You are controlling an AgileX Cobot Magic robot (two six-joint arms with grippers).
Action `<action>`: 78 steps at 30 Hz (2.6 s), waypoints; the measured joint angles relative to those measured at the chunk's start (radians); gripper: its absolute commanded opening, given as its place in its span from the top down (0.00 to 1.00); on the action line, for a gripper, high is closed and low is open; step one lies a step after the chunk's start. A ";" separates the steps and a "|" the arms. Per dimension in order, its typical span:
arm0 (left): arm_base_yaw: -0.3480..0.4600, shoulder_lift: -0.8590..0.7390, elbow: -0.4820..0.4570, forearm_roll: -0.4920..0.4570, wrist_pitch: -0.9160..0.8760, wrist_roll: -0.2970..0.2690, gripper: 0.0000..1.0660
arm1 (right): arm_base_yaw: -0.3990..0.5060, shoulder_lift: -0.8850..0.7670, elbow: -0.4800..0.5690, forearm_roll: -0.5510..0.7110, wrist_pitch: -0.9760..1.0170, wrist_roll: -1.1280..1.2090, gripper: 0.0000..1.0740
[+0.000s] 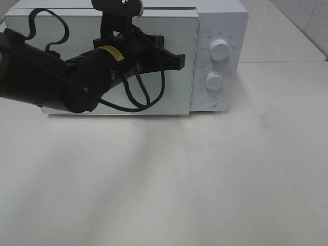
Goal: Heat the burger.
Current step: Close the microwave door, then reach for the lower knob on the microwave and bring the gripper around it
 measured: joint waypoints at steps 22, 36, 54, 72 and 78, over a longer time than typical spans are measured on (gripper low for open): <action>-0.004 -0.012 -0.096 -0.135 0.280 0.074 1.00 | 0.000 0.000 0.000 0.000 0.000 0.000 0.30; -0.003 -0.197 0.072 -0.137 0.619 0.074 0.09 | 0.000 0.000 0.000 0.000 0.000 0.000 0.30; 0.001 -0.388 0.084 0.054 1.198 0.035 0.05 | 0.000 0.000 0.000 0.000 0.000 0.000 0.30; 0.309 -0.581 0.085 0.256 1.547 -0.170 0.05 | 0.000 0.000 0.000 0.000 0.000 0.000 0.30; 0.506 -0.633 0.085 0.256 1.684 -0.120 0.06 | 0.000 0.000 0.000 0.000 0.000 0.000 0.30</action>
